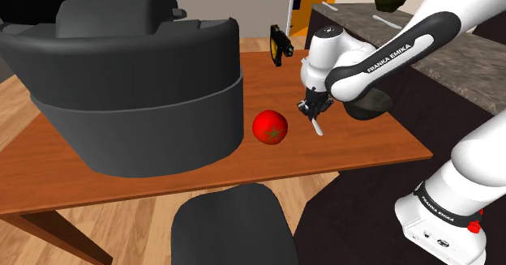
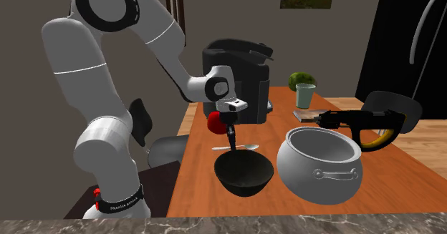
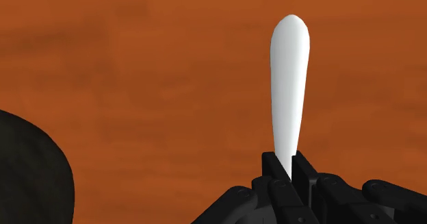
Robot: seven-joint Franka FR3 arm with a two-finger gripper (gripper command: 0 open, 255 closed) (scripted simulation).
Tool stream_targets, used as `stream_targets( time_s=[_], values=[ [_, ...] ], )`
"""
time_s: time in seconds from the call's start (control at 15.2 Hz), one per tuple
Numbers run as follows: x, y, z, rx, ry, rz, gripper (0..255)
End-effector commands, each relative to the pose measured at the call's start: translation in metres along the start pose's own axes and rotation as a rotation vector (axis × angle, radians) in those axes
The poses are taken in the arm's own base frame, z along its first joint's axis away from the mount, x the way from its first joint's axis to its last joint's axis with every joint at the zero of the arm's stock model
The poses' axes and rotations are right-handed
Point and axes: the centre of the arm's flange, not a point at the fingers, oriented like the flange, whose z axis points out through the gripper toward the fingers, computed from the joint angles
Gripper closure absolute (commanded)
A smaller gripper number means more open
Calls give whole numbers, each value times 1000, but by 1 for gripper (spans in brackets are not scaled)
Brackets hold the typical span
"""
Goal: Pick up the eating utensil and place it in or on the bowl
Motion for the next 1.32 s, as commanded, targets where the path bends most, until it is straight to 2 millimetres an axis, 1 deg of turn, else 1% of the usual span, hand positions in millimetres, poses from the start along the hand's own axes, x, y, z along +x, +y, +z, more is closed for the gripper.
stream_targets(
  time_s=[0.0,1.25],
  values=[
    [1,2,-10,0,-1,0,255],
    [16,18,-109,0,-1,0,255]
  ],
)
